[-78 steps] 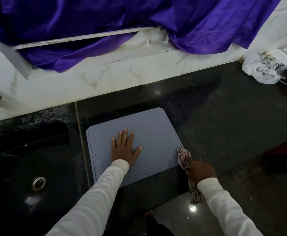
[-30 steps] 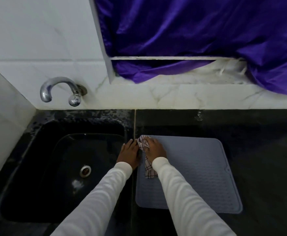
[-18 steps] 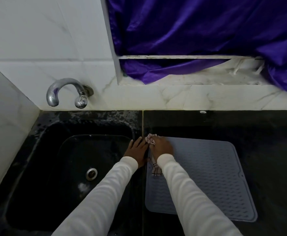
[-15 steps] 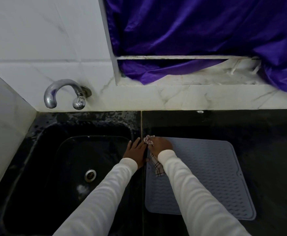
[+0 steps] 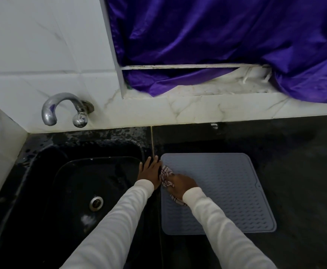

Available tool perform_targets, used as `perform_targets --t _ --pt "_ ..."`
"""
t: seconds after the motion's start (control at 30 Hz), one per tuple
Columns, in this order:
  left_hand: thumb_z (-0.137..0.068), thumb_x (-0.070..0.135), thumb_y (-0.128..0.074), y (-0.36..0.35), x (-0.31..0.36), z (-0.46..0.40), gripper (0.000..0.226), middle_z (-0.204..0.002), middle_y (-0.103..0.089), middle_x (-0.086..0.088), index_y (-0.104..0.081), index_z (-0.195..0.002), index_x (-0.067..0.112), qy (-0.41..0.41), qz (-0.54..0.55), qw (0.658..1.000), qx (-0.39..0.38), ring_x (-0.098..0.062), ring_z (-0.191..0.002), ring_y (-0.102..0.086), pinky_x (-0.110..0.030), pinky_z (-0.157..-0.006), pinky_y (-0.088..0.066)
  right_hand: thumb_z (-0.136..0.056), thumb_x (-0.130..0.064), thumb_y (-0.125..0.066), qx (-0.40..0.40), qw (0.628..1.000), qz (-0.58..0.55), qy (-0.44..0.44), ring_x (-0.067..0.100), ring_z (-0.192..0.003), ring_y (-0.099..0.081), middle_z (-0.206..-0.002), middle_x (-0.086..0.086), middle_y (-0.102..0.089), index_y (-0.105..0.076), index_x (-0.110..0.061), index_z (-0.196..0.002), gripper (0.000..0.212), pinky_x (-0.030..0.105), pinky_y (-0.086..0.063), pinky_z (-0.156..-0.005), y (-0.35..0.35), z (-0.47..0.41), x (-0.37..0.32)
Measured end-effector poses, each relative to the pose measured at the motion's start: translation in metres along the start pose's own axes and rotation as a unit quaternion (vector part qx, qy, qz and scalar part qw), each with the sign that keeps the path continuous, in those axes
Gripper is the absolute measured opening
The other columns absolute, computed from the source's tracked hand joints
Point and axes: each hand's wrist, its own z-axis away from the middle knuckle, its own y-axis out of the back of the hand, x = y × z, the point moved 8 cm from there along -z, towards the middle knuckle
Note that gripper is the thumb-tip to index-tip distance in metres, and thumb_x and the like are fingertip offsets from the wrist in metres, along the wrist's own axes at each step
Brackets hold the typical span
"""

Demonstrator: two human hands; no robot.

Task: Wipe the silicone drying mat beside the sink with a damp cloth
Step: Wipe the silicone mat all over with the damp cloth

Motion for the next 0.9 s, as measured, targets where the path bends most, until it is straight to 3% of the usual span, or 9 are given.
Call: perform_targets --t 0.2,0.4,0.47,0.53,0.57,0.63,0.73,0.8,0.9 --pt "-0.094 0.031 -0.054 0.003 0.003 0.000 0.070 -0.164 -0.002 0.005 -0.019 -0.153 0.024 0.004 -0.022 1.000 0.014 -0.020 -0.150 0.006 -0.050 -0.120 0.005 -0.094 -0.037 -0.045 -0.002 0.999 0.025 -0.038 0.031 -0.099 -0.064 -0.118 0.008 -0.064 -0.050 -0.019 -0.133 0.043 0.036 -0.052 -0.084 -0.023 0.031 -0.002" --pt "-0.095 0.033 -0.052 0.006 0.009 -0.001 0.069 -0.164 -0.003 0.001 -0.017 -0.154 0.021 0.005 -0.072 0.997 0.008 -0.021 -0.150 0.005 -0.051 -0.120 0.003 -0.091 -0.016 -0.050 0.008 0.994 0.105 -0.025 0.033 -0.100 -0.063 -0.113 0.014 -0.065 -0.062 -0.007 -0.116 0.029 0.037 -0.049 -0.077 -0.048 0.059 -0.028" --pt "-0.096 0.035 -0.051 0.008 0.010 0.000 0.069 -0.164 -0.003 0.001 -0.016 -0.154 0.020 -0.001 -0.091 0.996 0.005 -0.022 -0.150 0.005 -0.051 -0.120 0.002 -0.076 -0.023 -0.069 0.010 0.990 0.137 -0.018 0.025 -0.076 -0.068 -0.087 0.009 -0.072 -0.072 -0.011 -0.096 0.023 0.029 -0.049 -0.059 -0.055 0.069 -0.041" --pt "-0.097 0.035 -0.050 0.007 0.009 0.001 0.070 -0.164 -0.002 0.000 -0.015 -0.154 0.020 -0.003 -0.096 0.995 0.004 -0.022 -0.150 0.005 -0.051 -0.120 0.002 -0.040 -0.032 -0.087 -0.020 0.993 0.112 -0.016 0.016 -0.041 -0.059 -0.053 0.002 -0.064 -0.074 -0.017 -0.066 0.033 0.018 -0.037 -0.037 -0.070 0.070 -0.039" --pt "-0.097 0.034 -0.050 0.006 0.009 0.002 0.070 -0.164 -0.002 0.000 -0.014 -0.155 0.019 -0.003 -0.096 0.995 0.002 -0.022 -0.150 0.005 -0.051 -0.120 0.002 -0.031 -0.033 -0.088 -0.006 0.995 0.096 0.001 0.014 -0.035 -0.054 -0.047 0.001 -0.060 -0.072 -0.018 -0.060 0.036 0.015 -0.033 -0.033 -0.074 0.069 -0.038" --pt "-0.097 0.034 -0.050 0.005 0.009 0.004 0.070 -0.164 -0.001 0.000 -0.014 -0.155 0.020 -0.003 -0.091 0.996 -0.001 -0.021 -0.150 0.005 -0.050 -0.120 0.002 -0.039 -0.035 -0.088 0.006 0.993 0.115 0.001 0.016 -0.039 -0.057 -0.052 0.002 -0.063 -0.074 -0.019 -0.066 0.034 0.017 -0.036 -0.035 -0.072 0.083 -0.038" --pt "-0.097 0.034 -0.049 0.005 0.008 0.005 0.069 -0.164 -0.001 0.001 -0.014 -0.155 0.020 -0.001 -0.083 0.997 -0.001 -0.021 -0.150 0.004 -0.050 -0.120 0.002 -0.087 -0.026 -0.058 -0.010 0.991 0.132 0.018 0.033 -0.092 -0.065 -0.108 0.015 -0.067 -0.062 -0.012 -0.123 0.038 0.035 -0.050 -0.070 -0.068 0.104 -0.036" --pt "-0.098 0.035 -0.048 0.004 0.007 0.006 0.069 -0.164 0.000 0.002 -0.012 -0.155 0.021 0.000 -0.082 0.997 -0.004 -0.022 -0.150 0.005 -0.050 -0.120 0.003 -0.090 -0.020 -0.050 -0.037 0.993 0.112 0.021 0.038 -0.105 -0.059 -0.125 0.019 -0.058 -0.046 -0.014 -0.139 0.049 0.040 -0.048 -0.081 -0.076 0.115 -0.030" --pt "-0.099 0.036 -0.047 0.002 0.006 0.008 0.068 -0.164 0.002 0.002 -0.011 -0.155 0.022 -0.002 -0.086 0.996 -0.006 -0.022 -0.150 0.005 -0.050 -0.120 0.003 -0.086 -0.024 -0.053 -0.053 0.994 0.089 0.031 0.038 -0.105 -0.059 -0.126 0.017 -0.057 -0.041 -0.022 -0.142 0.057 0.041 -0.049 -0.083 -0.081 0.132 -0.026"
